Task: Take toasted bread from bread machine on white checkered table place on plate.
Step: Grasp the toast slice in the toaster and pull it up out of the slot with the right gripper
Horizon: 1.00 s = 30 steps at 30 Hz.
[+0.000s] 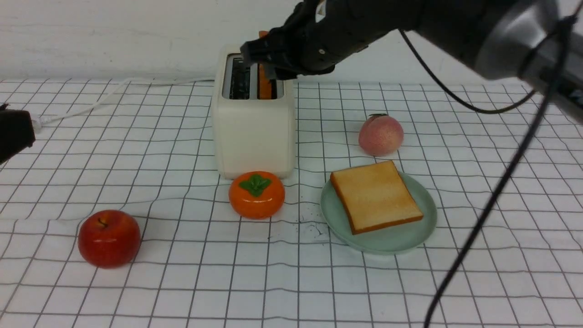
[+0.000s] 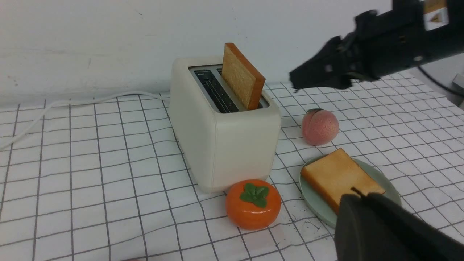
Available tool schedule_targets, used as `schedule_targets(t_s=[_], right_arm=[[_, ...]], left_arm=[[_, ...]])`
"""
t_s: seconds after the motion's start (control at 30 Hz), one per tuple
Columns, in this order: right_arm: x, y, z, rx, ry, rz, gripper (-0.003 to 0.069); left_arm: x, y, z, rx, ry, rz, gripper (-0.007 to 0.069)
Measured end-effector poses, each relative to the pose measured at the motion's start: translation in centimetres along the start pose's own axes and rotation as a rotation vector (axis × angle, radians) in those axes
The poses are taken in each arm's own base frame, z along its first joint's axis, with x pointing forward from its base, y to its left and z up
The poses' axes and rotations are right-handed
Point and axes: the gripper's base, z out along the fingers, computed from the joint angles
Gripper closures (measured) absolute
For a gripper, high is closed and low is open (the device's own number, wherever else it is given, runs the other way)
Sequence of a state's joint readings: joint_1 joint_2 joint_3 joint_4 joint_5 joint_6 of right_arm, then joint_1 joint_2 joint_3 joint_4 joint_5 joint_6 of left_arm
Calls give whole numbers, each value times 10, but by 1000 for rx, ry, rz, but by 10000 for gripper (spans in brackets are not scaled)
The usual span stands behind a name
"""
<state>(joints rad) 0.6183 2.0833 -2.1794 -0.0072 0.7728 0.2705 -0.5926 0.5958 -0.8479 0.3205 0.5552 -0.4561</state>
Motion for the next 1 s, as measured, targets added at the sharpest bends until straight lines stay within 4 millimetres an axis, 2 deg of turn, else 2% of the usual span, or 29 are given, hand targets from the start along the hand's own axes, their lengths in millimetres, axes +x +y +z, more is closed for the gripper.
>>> schedule_targets(t_s=[0.03,0.07,0.1,0.13,0.17,0.2,0.3,0.37,0.47,0.5,0.53,0.6,0.63,0.77,0.8,0.83,1.0], right_arm=[[-1,-1,9,4,-18,1,258],[-1,-1,11,7,-28,-2,248],[-2,-4,29,16,-61,-7,167],[-1,-5,36,21,-79,-15,139],[-1,-6,38,22,-78,-15,132],[1,-10,51,34,-101,-22,98],[5,-19,68,57,-123,-18,91],[10,-28,82,77,-138,-1,123],[14,-33,89,90,-144,17,167],[15,-35,92,100,-153,32,219],[15,-35,92,102,-154,34,225],[13,-37,92,118,-169,49,310],[13,-37,92,120,-170,49,317],[12,-39,91,141,-188,71,480],[12,-39,91,141,-188,72,480],[12,-39,91,138,-192,80,528],[8,-37,90,124,-222,77,542]], left_arm=[[0,0,0,1,-2,0,638],[0,0,0,1,-2,0,638],[0,0,0,2,-4,0,638],[0,0,0,2,-4,0,638],[0,0,0,2,-4,0,638],[0,0,0,2,-4,0,638],[0,0,0,3,-4,-1,638],[0,0,0,2,-3,-1,638],[0,0,0,3,-3,-2,638],[0,0,0,3,-3,-2,638],[0,0,0,3,-3,-2,638],[0,0,0,4,-2,-3,638],[0,0,0,4,-2,-3,638],[0,0,0,4,-2,-3,638],[0,0,0,4,-2,-3,638],[0,0,0,4,-2,-2,638],[0,0,0,4,-2,10,638]])
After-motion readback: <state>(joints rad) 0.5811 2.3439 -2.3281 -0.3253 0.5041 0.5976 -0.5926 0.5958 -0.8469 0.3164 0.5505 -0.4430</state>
